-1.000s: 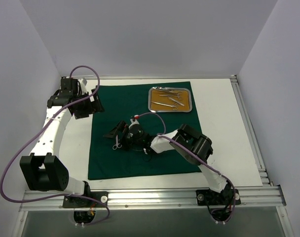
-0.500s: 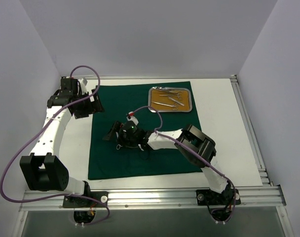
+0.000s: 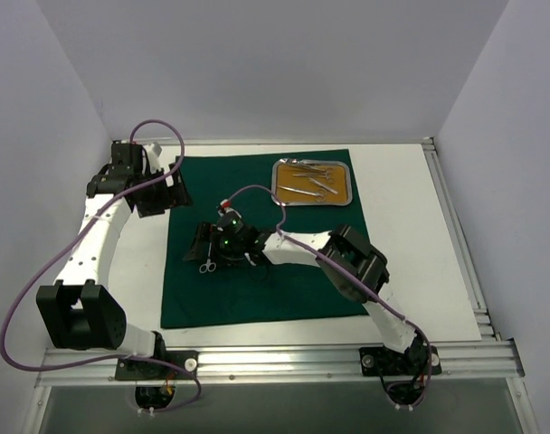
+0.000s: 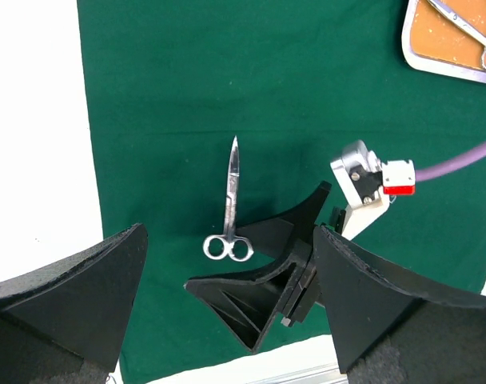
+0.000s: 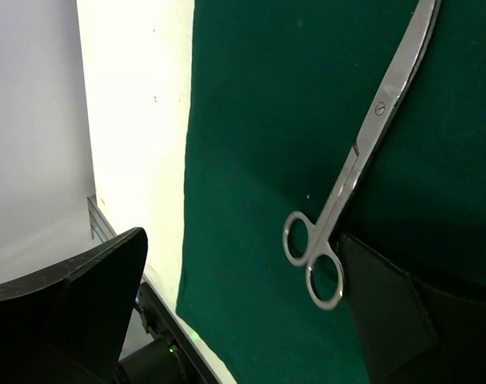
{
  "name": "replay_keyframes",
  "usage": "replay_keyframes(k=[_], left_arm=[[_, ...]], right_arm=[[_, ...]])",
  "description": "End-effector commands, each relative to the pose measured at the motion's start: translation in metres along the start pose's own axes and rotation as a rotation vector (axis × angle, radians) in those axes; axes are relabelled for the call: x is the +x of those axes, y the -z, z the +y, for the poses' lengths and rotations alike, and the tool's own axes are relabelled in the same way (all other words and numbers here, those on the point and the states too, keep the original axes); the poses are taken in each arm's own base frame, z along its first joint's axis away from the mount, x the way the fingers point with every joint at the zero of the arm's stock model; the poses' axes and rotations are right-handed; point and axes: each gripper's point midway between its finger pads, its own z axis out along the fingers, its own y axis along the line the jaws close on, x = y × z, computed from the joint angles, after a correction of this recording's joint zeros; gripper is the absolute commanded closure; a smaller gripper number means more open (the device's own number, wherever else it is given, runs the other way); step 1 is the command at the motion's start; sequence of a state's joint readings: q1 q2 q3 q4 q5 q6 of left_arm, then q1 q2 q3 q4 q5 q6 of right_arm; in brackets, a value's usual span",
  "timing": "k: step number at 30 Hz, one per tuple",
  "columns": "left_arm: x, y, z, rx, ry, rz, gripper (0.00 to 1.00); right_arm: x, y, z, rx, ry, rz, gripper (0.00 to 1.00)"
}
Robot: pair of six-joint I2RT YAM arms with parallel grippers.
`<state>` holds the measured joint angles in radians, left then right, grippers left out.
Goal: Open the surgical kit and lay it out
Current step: Place the medical item in the surgical kit.
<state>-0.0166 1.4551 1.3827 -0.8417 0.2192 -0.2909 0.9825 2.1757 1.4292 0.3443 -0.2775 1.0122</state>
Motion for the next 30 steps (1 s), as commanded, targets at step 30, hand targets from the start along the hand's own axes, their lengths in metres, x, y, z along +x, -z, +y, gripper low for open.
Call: replay_keyframes(k=[30], left_arm=[[-0.038,0.0,0.015,-0.045,-0.322,-0.051,0.06]], right_arm=[[-0.224,0.257,0.01,0.718,0.897,-0.693,0.0]])
